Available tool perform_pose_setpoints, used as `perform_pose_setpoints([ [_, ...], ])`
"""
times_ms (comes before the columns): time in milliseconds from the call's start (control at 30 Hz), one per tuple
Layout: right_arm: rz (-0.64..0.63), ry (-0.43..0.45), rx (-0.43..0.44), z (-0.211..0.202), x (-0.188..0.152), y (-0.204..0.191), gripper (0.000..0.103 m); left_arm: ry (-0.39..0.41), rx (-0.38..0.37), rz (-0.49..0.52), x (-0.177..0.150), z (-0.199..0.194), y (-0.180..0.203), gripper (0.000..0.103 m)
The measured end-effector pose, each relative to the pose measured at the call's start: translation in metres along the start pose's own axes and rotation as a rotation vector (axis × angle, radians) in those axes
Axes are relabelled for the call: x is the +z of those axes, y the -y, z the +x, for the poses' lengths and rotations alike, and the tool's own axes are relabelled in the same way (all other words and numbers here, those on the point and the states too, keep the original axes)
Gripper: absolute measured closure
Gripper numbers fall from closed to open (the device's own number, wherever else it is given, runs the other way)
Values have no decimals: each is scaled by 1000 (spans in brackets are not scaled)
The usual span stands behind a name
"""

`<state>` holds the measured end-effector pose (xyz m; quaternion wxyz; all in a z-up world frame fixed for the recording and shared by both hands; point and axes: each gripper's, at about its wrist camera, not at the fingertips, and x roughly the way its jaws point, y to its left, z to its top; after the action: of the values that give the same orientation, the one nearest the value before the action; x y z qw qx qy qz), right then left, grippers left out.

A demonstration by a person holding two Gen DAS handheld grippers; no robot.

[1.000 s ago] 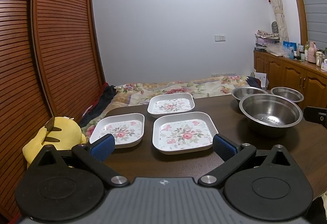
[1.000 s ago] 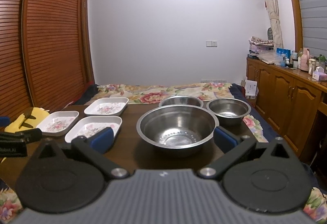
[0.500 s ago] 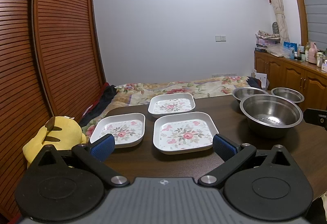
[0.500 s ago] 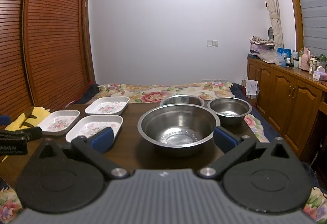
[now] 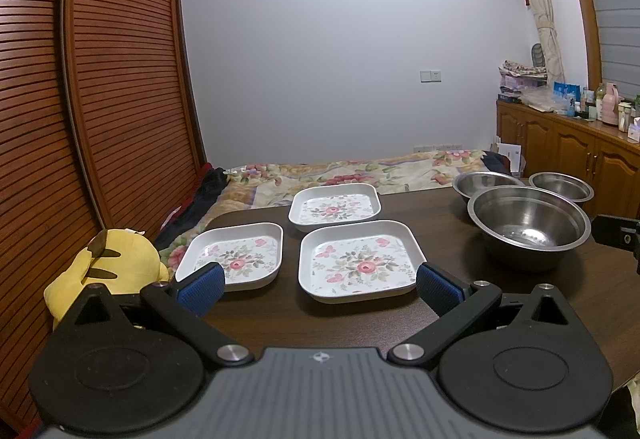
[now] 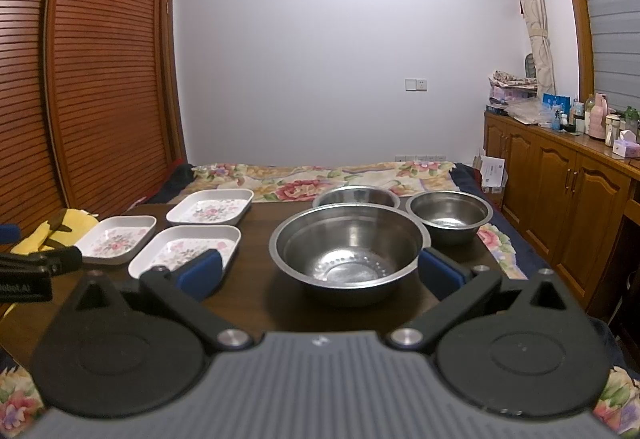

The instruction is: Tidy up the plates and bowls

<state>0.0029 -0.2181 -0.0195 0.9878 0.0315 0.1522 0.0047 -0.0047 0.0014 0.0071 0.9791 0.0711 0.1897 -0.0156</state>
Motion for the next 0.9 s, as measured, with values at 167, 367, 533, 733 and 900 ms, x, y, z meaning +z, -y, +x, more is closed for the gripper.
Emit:
perform_pose_setpoints([
  [167, -5, 0, -4, 0, -1, 0, 0, 0, -1, 0, 0, 0, 0, 0],
  [367, -4, -1, -5, 1, -1, 1, 0, -5, -4, 0, -1, 1, 1, 0],
  [533, -4, -8, 1, 4, -3, 1, 0, -44, -17, -3, -7, 9, 1, 0],
  [733, -19, -15, 19, 10, -5, -3, 0, -124, -38, 9, -17, 24, 2, 0],
  [900, -38, -17, 46, 16, -3, -11, 0, -173, -65, 11, -20, 30, 3, 0],
])
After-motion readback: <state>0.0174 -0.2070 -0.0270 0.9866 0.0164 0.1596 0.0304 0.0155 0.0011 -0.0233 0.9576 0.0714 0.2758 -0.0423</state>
